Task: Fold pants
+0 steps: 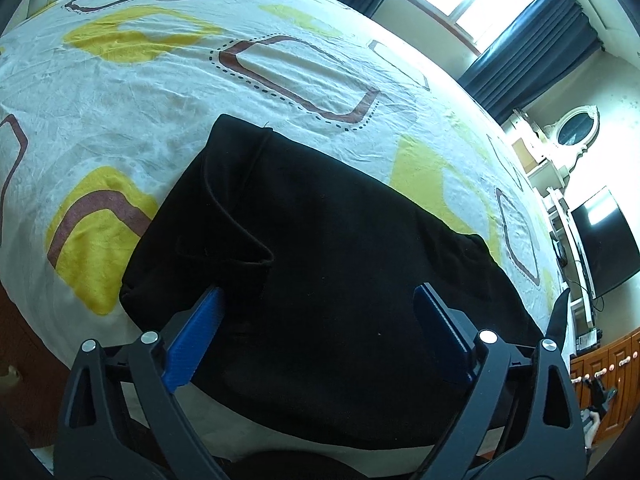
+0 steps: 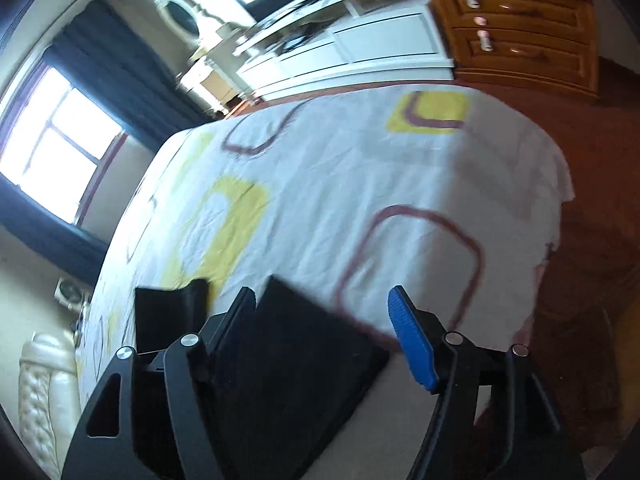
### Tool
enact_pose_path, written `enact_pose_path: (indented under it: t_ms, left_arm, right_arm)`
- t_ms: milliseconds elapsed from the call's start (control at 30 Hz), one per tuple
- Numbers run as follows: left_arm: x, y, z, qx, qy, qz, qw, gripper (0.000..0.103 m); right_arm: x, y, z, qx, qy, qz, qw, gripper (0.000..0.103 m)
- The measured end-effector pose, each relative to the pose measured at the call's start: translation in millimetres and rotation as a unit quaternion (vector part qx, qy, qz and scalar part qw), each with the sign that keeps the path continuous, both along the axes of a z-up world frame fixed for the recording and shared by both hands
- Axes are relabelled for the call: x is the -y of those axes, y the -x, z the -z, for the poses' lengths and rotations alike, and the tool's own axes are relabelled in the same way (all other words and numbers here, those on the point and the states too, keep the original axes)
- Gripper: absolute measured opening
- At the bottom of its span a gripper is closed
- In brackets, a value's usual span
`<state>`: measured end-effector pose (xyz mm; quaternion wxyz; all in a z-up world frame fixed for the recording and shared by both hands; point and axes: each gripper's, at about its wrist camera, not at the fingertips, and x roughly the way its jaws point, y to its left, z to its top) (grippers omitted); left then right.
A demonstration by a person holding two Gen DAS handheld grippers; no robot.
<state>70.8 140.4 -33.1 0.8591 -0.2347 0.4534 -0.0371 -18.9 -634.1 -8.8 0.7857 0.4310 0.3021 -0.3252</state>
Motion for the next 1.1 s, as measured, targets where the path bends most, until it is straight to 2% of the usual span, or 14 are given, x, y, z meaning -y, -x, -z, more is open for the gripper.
enact_pose_path:
  t_ms: [67, 133, 200, 333, 433, 500, 533, 633, 767, 867, 1000, 1033, 1067, 1100]
  left_arm:
    - [4, 0, 1, 0.002, -0.009, -0.006, 0.9999, 0.099]
    - [8, 0, 1, 0.002, -0.024, -0.004, 0.9997, 0.099]
    - [12, -1, 2, -0.001, -0.041, 0.004, 0.9991, 0.1]
    - [16, -3, 2, -0.006, -0.06, 0.012, 0.9981, 0.1]
    - [15, -4, 3, -0.009, -0.061, 0.012, 0.998, 0.1]
    - [14, -5, 3, -0.011, -0.06, 0.012, 0.9981, 0.1]
    - [14, -5, 3, -0.012, -0.059, 0.012, 0.9981, 0.1]
    - [14, -6, 3, -0.013, -0.059, 0.01, 0.9981, 0.1]
    - [15, -5, 2, -0.014, -0.062, 0.008, 0.998, 0.1]
    - [13, -3, 2, -0.013, -0.056, 0.003, 0.9984, 0.1]
    - [15, -3, 3, -0.01, -0.064, 0.004, 0.9979, 0.1]
    - [16, -3, 3, -0.01, -0.068, 0.004, 0.9976, 0.1]
    - [17, -3, 3, -0.009, -0.071, 0.004, 0.9974, 0.1]
    - [18, -2, 3, -0.008, -0.074, 0.004, 0.9972, 0.1]
  right_arm:
    - [-35, -57, -10, 0.003, 0.003, -0.079, 0.997, 0.077]
    - [-71, -115, -14, 0.002, 0.003, -0.153, 0.988, 0.078]
    - [-104, -169, -14, -0.033, 0.028, -0.202, 0.978, 0.078]
    - [-147, -239, 1, -0.148, 0.105, -0.225, 0.957, 0.078]
    - [-151, -256, 23, -0.223, 0.133, -0.22, 0.94, 0.078]
    - [-138, -245, 28, -0.198, 0.113, -0.204, 0.952, 0.062]
    - [-131, -234, 29, -0.179, 0.093, -0.195, 0.96, 0.041]
    - [-110, -191, 20, -0.095, 0.037, -0.172, 0.98, 0.02]
    - [-84, -108, -3, 0.0, 0.008, -0.112, 0.994, 0.019]
    - [-66, -43, -7, 0.031, 0.001, -0.058, 0.998, 0.019]
    - [-46, -12, 13, 0.066, -0.054, -0.059, 0.995, 0.02]
    - [-46, -14, 13, 0.074, -0.062, -0.063, 0.993, 0.027]
    - [-48, -20, 10, 0.08, -0.062, -0.071, 0.992, 0.047]
    - [-51, -28, 5, 0.087, -0.06, -0.081, 0.991, 0.059]
